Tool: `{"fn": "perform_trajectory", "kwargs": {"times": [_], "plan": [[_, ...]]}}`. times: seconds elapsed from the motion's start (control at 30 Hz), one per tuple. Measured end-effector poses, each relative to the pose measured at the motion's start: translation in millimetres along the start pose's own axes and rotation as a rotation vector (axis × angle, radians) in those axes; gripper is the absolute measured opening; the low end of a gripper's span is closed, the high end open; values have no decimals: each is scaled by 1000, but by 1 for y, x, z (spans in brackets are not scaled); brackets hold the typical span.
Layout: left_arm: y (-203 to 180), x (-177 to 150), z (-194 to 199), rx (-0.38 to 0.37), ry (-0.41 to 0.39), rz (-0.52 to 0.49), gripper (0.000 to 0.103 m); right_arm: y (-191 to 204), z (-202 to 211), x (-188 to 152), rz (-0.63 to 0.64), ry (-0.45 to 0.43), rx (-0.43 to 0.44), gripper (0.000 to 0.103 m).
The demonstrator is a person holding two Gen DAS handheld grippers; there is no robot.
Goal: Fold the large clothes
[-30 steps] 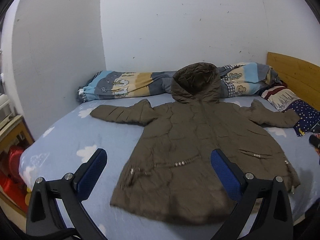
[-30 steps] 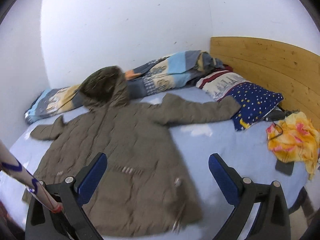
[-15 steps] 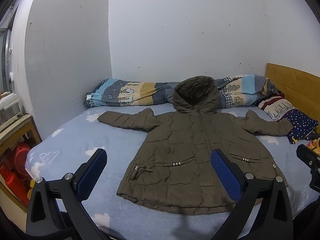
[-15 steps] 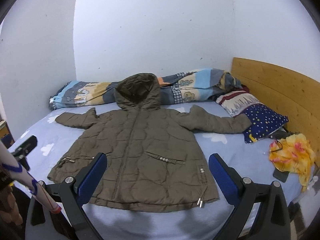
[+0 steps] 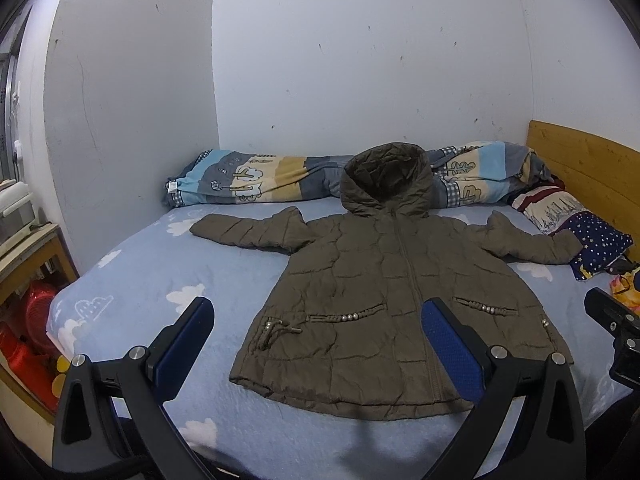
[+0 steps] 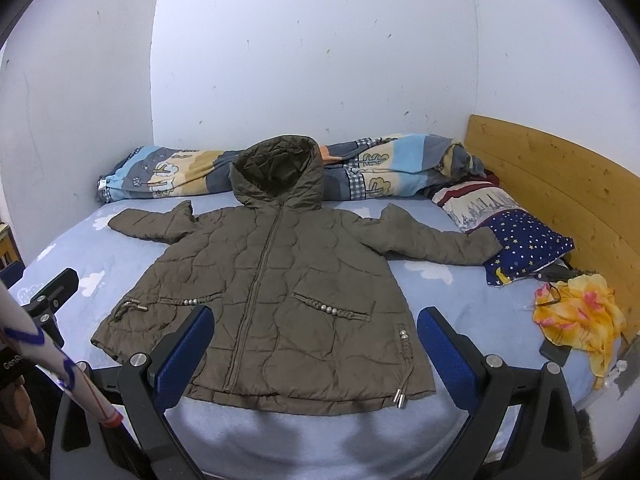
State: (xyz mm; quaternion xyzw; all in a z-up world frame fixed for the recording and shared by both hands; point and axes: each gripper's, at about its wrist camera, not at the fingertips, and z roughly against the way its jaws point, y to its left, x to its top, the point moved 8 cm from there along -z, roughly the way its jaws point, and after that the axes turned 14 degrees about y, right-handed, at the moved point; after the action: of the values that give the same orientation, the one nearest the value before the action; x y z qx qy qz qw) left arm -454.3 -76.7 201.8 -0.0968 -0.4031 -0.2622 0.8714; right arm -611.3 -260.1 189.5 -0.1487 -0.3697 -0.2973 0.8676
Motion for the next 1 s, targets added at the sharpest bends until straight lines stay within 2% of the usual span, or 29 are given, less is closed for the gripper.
{"fn": "perform_trajectory", "kwargs": {"times": [0.6,1.0], "plan": [[-4,-6,-10,-4,29,-15,103,-2,-14,-4,-9,40,8,103],[-6,-2,-35,-16,57,-23,103,-8,-42,-8,-31,104,37,103]]}}
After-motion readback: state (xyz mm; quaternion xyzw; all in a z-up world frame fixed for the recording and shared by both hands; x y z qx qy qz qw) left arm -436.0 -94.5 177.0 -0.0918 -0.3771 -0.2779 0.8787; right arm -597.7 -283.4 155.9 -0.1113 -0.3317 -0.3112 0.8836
